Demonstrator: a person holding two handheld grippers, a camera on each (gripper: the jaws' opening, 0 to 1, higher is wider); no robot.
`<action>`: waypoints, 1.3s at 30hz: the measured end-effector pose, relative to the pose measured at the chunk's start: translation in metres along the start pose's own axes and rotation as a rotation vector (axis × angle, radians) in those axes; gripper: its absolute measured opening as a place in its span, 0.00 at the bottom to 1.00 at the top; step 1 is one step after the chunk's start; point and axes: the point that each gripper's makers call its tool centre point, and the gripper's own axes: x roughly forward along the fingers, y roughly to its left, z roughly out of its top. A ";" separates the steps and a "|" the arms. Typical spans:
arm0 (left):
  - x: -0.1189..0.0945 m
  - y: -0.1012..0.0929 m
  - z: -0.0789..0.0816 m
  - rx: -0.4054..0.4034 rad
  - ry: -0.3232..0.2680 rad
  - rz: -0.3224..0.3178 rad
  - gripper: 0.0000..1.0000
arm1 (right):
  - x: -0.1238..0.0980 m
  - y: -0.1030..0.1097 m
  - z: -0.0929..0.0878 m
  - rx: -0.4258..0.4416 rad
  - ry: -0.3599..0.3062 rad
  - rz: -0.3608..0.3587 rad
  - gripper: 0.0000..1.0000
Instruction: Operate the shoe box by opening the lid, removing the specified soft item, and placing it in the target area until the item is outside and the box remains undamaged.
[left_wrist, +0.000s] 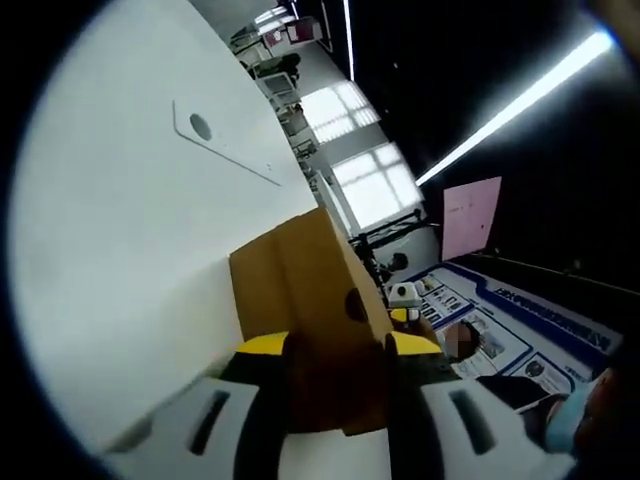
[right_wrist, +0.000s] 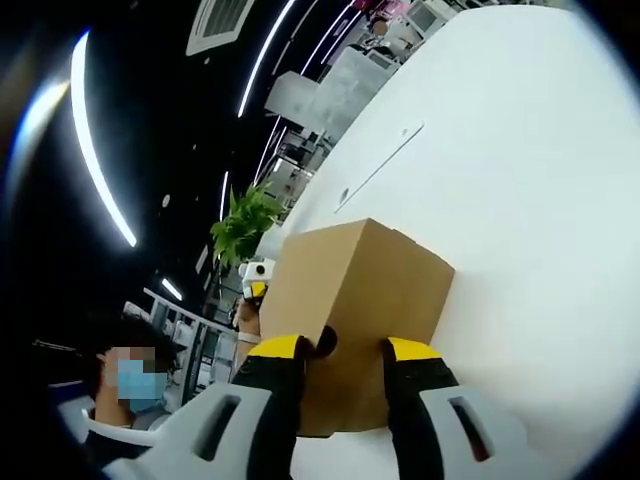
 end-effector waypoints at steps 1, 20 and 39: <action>0.000 0.000 0.000 0.000 0.000 0.000 0.37 | 0.000 0.000 0.000 0.000 0.000 0.000 0.31; 0.001 0.002 0.006 -0.035 -0.004 0.046 0.35 | -0.002 -0.003 0.005 -0.001 -0.058 0.014 0.31; 0.004 -0.001 0.001 -0.017 -0.001 0.064 0.35 | -0.004 -0.005 0.010 -0.003 -0.044 0.024 0.31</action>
